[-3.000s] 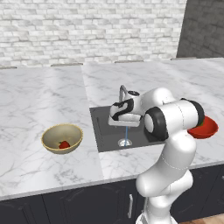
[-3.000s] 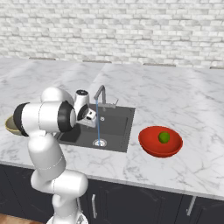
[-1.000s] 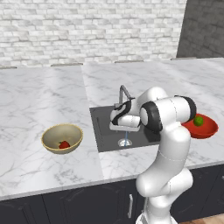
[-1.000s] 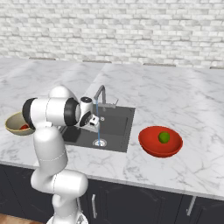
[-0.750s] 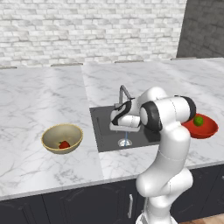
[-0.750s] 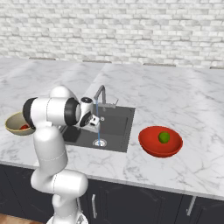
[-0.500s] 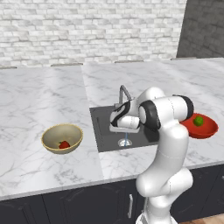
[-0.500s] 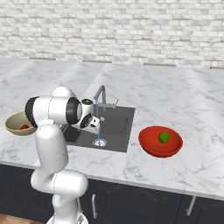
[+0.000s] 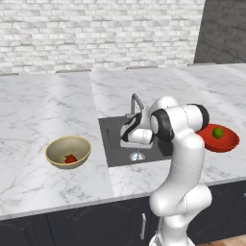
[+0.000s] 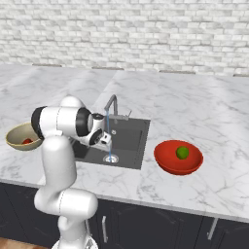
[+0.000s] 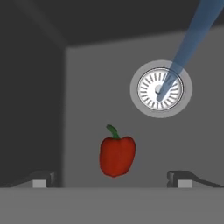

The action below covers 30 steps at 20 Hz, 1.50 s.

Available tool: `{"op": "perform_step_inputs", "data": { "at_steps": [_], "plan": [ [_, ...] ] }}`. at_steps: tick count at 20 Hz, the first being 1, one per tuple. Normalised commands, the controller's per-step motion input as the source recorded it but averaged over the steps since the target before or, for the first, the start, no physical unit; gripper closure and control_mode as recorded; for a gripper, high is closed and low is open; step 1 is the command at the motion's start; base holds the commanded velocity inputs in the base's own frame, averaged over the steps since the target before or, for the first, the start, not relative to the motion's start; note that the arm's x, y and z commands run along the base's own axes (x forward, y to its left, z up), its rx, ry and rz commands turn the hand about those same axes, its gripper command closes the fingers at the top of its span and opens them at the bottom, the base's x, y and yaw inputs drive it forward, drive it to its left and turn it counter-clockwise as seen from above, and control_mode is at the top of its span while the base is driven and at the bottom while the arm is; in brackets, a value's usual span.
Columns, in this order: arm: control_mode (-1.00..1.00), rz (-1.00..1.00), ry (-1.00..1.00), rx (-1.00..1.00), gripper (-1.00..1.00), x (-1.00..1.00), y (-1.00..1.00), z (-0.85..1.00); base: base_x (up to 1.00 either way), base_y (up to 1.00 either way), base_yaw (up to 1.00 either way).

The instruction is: Pick the bell peppers from the sink and place them in one bowl. Place the lime in the other bowl. Then turn off the sink faucet.

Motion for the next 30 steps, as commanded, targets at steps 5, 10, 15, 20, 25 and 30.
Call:
{"op": "perform_step_inputs", "data": {
  "at_steps": [5,10,15,20,25,30],
  "plan": [
    [-1.00,0.01,0.01,0.00,-1.00,0.01,0.00,-0.20,0.00,0.00,0.00],
    [-1.00,0.01,0.01,0.00,-1.00,0.00,0.00,-0.17,0.00,0.00,0.00],
    [-1.00,0.00,0.00,0.00,-1.00,0.04,0.00,-0.21,0.00,0.00,0.00],
    [-1.00,0.00,0.00,0.00,-1.00,0.08,0.00,-0.24,0.00,0.00,0.00],
    [-1.00,0.01,0.00,0.00,-1.00,-0.04,0.00,-0.38,0.00,0.00,0.00],
    [-1.00,0.01,0.00,0.00,-1.00,-0.26,0.09,-0.46,0.00,0.00,0.00]
  ]
}}
